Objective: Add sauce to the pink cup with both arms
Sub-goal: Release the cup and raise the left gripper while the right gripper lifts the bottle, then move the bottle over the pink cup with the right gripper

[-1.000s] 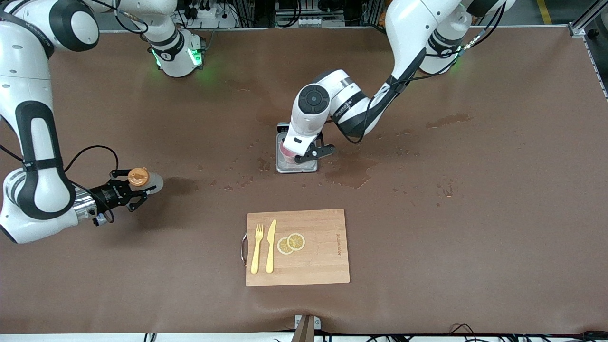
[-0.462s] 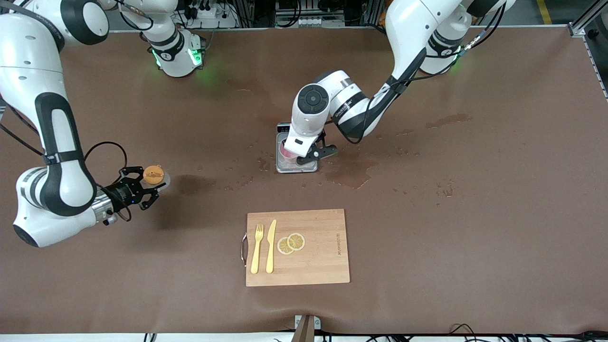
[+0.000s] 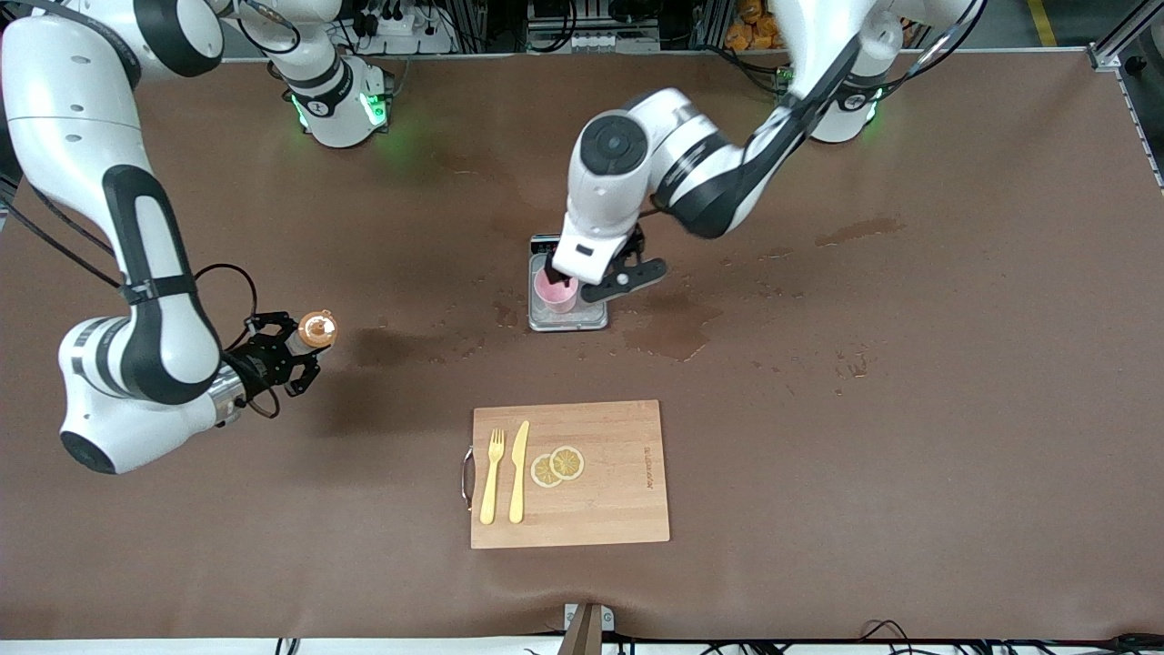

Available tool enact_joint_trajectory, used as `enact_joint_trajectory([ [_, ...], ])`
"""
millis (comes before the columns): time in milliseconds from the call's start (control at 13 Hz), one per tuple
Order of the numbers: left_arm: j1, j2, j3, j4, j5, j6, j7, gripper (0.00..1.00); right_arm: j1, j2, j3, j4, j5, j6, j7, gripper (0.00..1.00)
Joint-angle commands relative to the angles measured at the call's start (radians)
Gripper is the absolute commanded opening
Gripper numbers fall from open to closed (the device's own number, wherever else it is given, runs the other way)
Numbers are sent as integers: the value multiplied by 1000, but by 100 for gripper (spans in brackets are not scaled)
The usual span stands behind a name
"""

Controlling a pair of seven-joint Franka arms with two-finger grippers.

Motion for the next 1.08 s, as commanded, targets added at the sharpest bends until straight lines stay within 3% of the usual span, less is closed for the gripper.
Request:
enact_joint_trajectory([
  [0, 122, -163, -6, -38, 7, -93, 149, 100, 73, -49, -3, -6, -33, -19, 132, 46],
  [385, 338, -259, -1, -38, 8, -145, 411, 100, 198, -57, -5, -6, -62, -19, 321, 46],
  [692, 513, -288, -9, -27, -13, -184, 706, 100, 327, -57, -8, -5, -160, -16, 500, 46],
  [846, 537, -288, 2, 26, -18, -260, 730, 100, 370, -55, -5, -2, -198, -19, 568, 46],
  [1000, 505, -300, 74, 37, -35, -314, 760, 100, 401, -55, -11, -2, -206, -57, 594, 46],
])
